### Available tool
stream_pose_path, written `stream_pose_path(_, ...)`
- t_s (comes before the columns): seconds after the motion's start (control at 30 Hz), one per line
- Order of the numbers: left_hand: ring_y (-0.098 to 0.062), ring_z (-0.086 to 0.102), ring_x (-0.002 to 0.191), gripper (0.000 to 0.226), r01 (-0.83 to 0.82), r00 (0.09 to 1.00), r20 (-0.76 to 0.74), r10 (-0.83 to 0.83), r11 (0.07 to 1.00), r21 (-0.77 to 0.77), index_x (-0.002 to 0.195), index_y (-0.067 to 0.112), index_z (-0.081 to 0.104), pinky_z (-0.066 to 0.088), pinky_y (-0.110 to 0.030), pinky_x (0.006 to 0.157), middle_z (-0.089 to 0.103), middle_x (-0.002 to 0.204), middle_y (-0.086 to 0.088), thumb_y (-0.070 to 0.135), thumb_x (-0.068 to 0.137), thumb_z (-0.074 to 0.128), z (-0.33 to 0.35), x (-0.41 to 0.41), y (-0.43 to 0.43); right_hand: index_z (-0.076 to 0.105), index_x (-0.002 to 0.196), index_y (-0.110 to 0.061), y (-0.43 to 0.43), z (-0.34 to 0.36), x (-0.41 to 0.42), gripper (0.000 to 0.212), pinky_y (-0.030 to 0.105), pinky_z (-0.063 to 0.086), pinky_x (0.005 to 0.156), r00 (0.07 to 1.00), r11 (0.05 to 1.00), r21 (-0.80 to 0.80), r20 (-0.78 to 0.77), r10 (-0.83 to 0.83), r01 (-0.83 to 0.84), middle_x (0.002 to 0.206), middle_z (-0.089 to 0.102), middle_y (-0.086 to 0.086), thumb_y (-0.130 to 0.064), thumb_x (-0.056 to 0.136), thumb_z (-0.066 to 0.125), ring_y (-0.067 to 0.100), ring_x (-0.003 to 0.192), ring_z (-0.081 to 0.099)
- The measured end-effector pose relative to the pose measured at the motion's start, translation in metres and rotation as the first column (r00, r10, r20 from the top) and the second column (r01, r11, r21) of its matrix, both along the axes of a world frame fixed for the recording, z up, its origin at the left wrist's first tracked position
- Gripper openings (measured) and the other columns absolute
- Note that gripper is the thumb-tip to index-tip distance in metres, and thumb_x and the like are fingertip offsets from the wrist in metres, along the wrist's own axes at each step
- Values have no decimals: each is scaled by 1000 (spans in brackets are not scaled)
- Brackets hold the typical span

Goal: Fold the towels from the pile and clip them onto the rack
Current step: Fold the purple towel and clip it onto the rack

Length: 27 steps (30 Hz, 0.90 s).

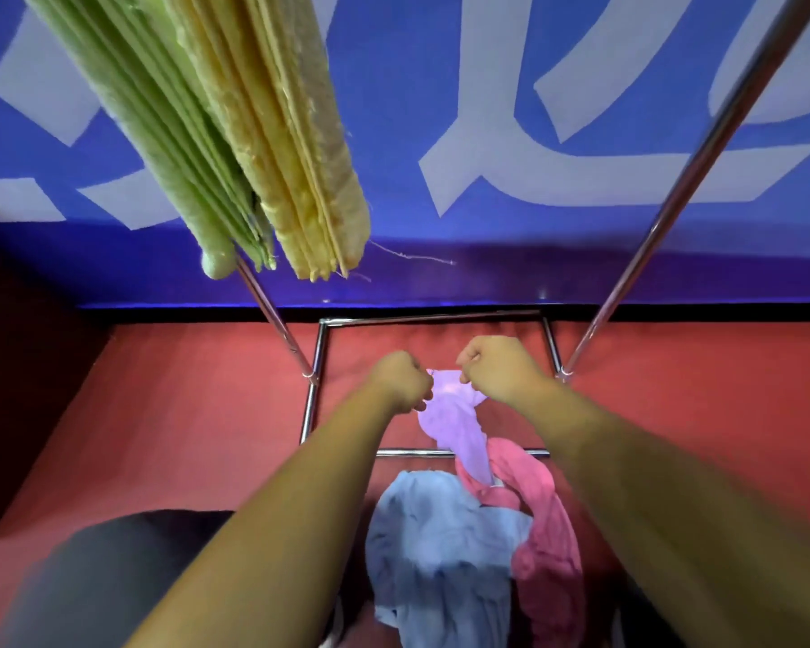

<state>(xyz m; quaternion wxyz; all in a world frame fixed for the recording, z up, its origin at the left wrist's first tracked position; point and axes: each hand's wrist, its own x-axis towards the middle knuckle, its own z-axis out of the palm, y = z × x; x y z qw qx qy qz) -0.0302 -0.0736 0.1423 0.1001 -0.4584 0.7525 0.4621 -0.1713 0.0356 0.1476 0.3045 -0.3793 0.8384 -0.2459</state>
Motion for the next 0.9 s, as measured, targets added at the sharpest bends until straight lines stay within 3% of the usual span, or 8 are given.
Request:
stream_pose_path(0.17,-30,80,98,23,-37,994,105,25,993,113,110,-1,74,65,-41,89,81,108,-14,13,103,58,-65,-23,15,81,92,-5,22,-80,-20,21,36,59,87,998,987,157,37,-42,36,99,80,14,-8,92,60,33,99,75)
stream_pose_path(0.33,-18,81,90,25,-34,975,223,-5,985,170,120,-4,71,63,-27,69,78,115,-12,8,103,58,-137,-30,31,78,117,-6,45,-147,-30,31,33,53,96,995,942,336,90,-49,16,123,76,19,-22,105,55,35,119,71)
stream_pose_path(0.47,-32,74,113,30,78,946,300,-122,985,157,123,8,75,61,-42,98,77,122,-14,16,100,59,-203,-18,41,75,125,0,66,-189,-35,37,32,51,99,996,890,455,68,-51,15,133,72,23,-18,108,48,35,126,67)
stream_pose_path(0.53,-33,73,114,31,69,959,260,-115,982,178,123,13,76,58,-43,102,77,122,-14,10,97,58,-230,-10,54,69,135,-1,77,-210,-33,38,32,48,104,998,883,469,59,-23,-7,142,66,21,-14,110,44,34,133,62)
stream_pose_path(0.67,-32,70,116,46,36,996,68,-51,978,207,125,2,74,49,-19,96,74,122,-18,-17,91,49,-267,-6,80,69,136,-8,91,-242,-25,36,34,50,109,988,842,538,142,-53,-32,142,67,15,-14,105,53,32,134,62)
stream_pose_path(0.77,-10,67,81,52,-50,998,-22,59,959,277,135,-1,63,50,-12,72,67,106,-14,-24,92,45,-286,-13,90,73,130,-8,90,-256,-14,38,35,49,109,994,900,433,113,-2,-47,137,70,13,-24,100,55,30,129,65)
stream_pose_path(0.83,-19,65,82,51,-124,990,-34,140,951,283,134,3,64,57,-28,76,70,107,-18,-18,91,48,-298,-17,93,71,131,-2,91,-273,-5,39,32,45,105,989,904,427,145,-32,-34,137,70,17,-22,102,55,33,129,63)
stream_pose_path(0.9,-27,68,92,44,-210,972,-42,232,933,291,124,8,71,56,-44,88,74,110,-20,-12,88,54,-310,-18,93,70,134,0,96,-293,2,32,22,38,86,980,902,430,192,-51,-38,132,71,16,-12,105,59,33,124,64)
